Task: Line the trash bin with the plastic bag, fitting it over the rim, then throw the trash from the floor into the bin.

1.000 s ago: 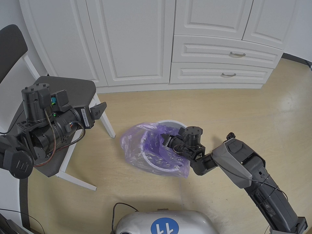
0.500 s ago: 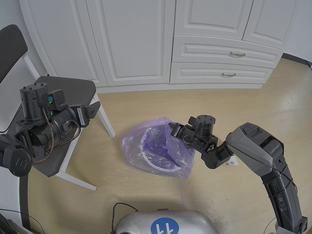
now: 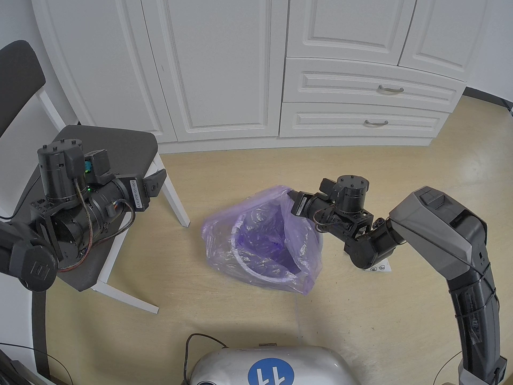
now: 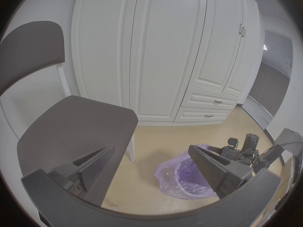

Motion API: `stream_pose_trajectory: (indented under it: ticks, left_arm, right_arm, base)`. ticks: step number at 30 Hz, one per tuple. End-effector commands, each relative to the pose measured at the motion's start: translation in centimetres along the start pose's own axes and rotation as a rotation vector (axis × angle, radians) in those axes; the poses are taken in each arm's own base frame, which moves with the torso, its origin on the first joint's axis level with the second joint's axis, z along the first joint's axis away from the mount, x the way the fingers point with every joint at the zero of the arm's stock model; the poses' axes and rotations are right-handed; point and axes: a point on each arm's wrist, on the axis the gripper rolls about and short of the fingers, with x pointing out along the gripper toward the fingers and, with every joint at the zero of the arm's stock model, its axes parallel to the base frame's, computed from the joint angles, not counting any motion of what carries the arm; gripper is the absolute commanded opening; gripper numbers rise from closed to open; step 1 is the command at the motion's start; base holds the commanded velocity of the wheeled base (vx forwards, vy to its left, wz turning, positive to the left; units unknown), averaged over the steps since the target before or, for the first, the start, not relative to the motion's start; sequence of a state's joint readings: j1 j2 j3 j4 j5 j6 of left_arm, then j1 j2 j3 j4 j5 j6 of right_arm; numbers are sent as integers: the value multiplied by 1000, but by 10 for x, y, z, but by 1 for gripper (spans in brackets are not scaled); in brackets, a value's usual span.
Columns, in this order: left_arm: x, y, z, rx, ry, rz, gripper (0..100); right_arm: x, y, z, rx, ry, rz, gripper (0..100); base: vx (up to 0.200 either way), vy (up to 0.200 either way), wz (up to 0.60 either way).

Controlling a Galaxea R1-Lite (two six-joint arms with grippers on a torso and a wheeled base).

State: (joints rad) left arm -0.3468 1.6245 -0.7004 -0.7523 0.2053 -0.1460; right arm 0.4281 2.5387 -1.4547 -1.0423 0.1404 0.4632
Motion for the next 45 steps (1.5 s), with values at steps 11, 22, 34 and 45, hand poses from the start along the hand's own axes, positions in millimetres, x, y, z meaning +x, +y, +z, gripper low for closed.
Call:
stream_pose_trajectory:
  ticks: [11, 22, 34, 45]
  left_arm:
    - [2, 0, -2, 14, 5, 6, 100]
    - [2, 1, -2, 24, 7, 7, 100]
    - [1, 1, -5, 26, 15, 5, 100]
    - [4, 3, -4, 36, 12, 14, 100]
  right_arm:
    - [-8, -15, 33, -88, -68, -35, 0]
    - [-16, -31, 55, -168, -107, -77, 0]
    - [-23, -54, 61, -255, -98, -136, 0]
    - [-25, -74, 40, -287, -2, -186, 0]
  base:
    - [0, 0, 0]
    - [0, 0, 0]
    - [0, 0, 0]
    - [0, 0, 0]
